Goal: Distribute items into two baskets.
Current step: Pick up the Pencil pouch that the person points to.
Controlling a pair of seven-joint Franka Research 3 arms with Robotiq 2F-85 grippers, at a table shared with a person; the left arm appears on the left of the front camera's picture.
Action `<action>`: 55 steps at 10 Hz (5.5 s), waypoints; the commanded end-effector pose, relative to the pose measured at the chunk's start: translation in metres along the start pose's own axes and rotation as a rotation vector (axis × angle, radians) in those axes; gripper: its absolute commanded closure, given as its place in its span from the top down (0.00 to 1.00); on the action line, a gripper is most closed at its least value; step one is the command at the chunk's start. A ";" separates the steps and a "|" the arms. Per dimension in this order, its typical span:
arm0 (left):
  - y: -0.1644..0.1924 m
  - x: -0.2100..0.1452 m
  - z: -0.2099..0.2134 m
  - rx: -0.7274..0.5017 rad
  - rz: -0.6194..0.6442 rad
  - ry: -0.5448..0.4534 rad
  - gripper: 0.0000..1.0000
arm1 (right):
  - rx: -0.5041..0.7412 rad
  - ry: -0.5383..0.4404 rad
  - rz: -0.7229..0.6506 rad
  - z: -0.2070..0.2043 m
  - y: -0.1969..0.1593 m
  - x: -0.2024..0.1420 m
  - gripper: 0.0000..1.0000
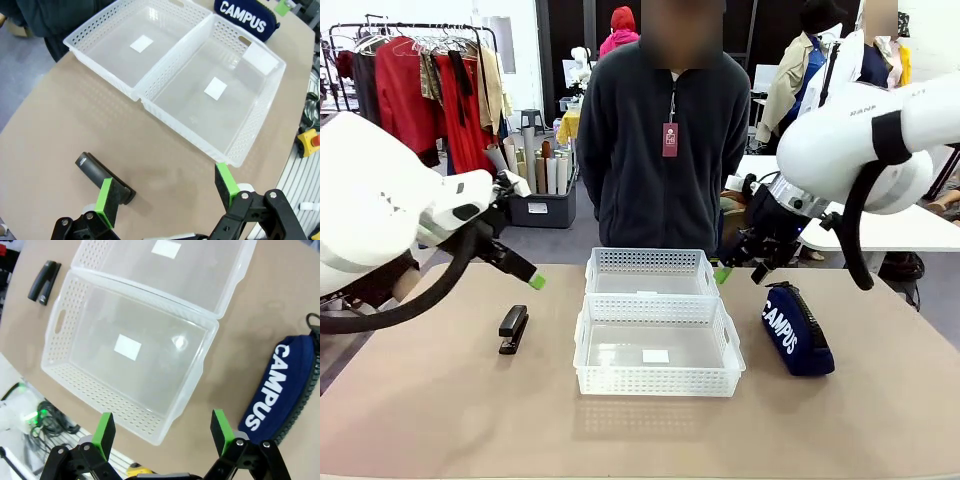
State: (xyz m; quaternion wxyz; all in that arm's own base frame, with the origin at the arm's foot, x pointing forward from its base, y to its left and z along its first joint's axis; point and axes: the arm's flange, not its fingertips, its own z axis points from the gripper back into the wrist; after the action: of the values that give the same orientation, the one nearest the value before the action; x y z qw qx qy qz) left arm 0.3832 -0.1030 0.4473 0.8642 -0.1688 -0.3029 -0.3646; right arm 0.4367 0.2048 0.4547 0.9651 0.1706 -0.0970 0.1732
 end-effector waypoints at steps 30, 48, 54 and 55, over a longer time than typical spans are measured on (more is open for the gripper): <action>0.068 0.083 0.016 -0.933 0.936 -0.031 1.00 | 0.889 0.064 -0.500 0.087 -0.047 0.103 1.00; 0.098 0.103 0.051 -0.972 1.043 -0.125 1.00 | 1.106 0.106 -0.460 0.180 -0.177 0.137 1.00; 0.120 0.116 0.061 -0.971 1.070 -0.168 1.00 | 1.099 0.150 -0.465 0.159 -0.194 0.119 1.00; 0.120 0.119 0.063 -0.980 1.067 -0.170 1.00 | 1.112 0.158 -0.480 0.154 -0.196 0.119 1.00</action>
State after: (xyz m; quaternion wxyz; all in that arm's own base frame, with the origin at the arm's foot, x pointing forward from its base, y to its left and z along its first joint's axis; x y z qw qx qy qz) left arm 0.5066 -0.0534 0.5575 0.7333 -0.6778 -0.0511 0.0175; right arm 0.6024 0.0146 0.5743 0.7509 0.6501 0.1155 -0.0138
